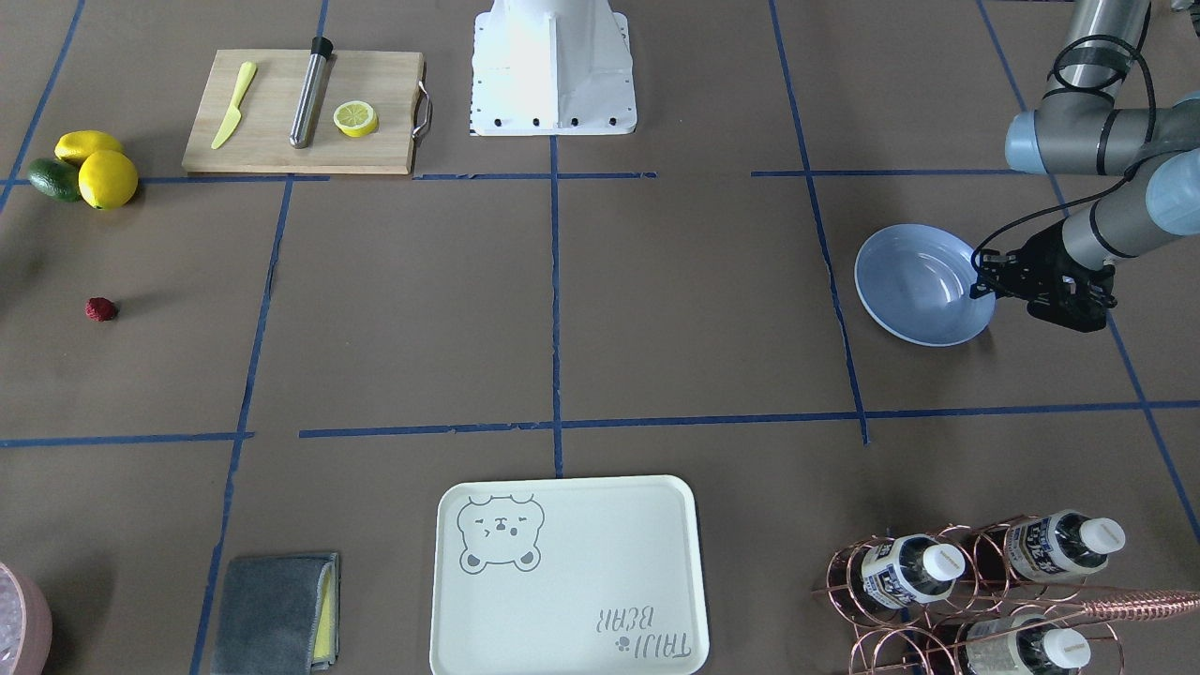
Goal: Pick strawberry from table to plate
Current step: 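Reach the left gripper to the light blue plate and grasp its rim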
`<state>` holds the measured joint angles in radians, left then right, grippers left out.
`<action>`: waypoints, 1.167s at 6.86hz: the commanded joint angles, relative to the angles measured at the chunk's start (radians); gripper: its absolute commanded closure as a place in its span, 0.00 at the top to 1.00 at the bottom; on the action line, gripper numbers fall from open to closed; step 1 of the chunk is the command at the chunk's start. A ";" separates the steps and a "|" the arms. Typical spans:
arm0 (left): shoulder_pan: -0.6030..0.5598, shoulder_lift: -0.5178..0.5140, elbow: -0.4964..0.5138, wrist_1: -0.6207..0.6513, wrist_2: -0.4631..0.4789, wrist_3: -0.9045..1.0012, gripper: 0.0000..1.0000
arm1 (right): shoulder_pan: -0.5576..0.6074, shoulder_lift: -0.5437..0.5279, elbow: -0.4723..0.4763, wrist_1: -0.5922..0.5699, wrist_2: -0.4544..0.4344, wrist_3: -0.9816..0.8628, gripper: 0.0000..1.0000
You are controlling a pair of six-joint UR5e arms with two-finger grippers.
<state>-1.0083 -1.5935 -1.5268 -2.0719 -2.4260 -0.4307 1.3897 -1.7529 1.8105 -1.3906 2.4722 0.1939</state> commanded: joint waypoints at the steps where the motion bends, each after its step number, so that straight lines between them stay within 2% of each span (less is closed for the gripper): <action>1: 0.001 -0.076 -0.077 -0.002 -0.138 -0.201 0.00 | -0.006 -0.007 0.001 0.045 0.007 0.002 1.00; 2: 0.060 -0.135 -0.132 -0.004 -0.140 -0.364 0.00 | -0.009 -0.010 0.003 0.051 0.016 0.004 1.00; 4: 0.240 -0.334 -0.132 -0.043 -0.125 -0.724 0.00 | -0.011 -0.011 0.001 0.061 0.016 0.002 1.00; 6: 0.444 -0.500 -0.078 -0.045 0.103 -0.963 0.00 | -0.011 -0.011 -0.002 0.059 0.017 0.009 1.00; 8: 0.467 -0.549 0.018 -0.062 0.201 -0.971 0.00 | -0.011 -0.011 -0.005 0.056 0.019 0.009 1.00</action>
<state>-0.5637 -2.1081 -1.5667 -2.1235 -2.2875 -1.3847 1.3791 -1.7639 1.8067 -1.3321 2.4900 0.2022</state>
